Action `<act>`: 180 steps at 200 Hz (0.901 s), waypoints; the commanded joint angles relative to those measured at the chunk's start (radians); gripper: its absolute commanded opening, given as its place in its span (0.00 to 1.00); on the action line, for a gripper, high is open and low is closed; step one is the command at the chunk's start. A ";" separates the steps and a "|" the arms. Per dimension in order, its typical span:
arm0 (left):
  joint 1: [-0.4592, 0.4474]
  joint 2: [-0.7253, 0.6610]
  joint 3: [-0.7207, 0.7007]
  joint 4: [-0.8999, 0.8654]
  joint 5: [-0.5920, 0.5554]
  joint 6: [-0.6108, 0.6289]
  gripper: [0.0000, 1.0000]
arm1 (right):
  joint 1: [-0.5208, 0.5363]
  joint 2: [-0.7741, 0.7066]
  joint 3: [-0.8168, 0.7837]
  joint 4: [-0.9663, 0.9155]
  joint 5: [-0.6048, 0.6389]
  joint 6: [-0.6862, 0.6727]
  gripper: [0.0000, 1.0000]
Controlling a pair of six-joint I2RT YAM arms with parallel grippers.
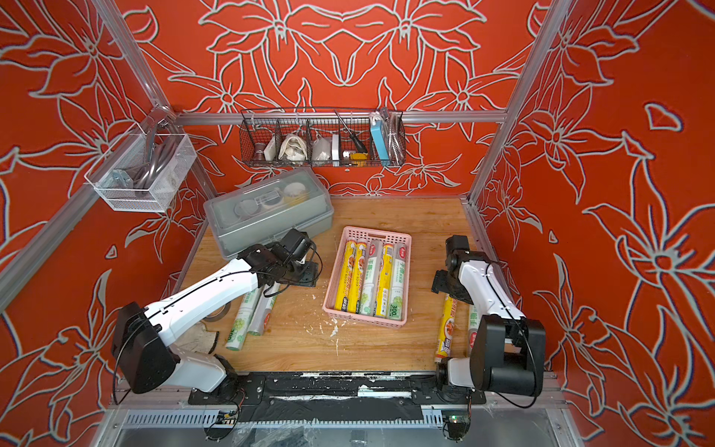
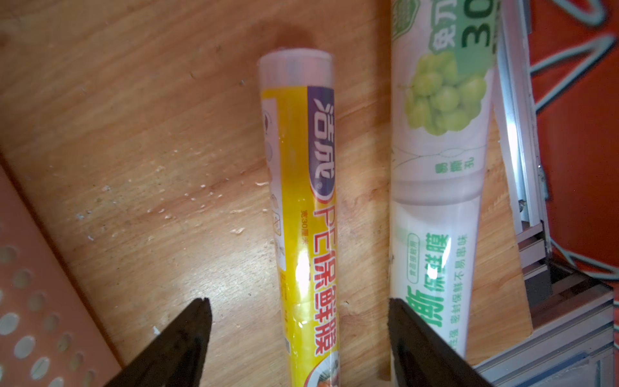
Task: Put the plastic wrap into the basket
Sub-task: Pick up the plastic wrap from the corner of the board.
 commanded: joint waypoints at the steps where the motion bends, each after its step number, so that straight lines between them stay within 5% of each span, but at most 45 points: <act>1: 0.000 -0.023 -0.005 0.020 0.028 0.005 0.66 | -0.015 0.025 -0.015 -0.018 0.026 0.033 0.84; 180: 0.000 -0.016 -0.019 0.051 0.004 0.022 0.66 | 0.022 0.130 -0.053 0.085 -0.148 0.024 0.71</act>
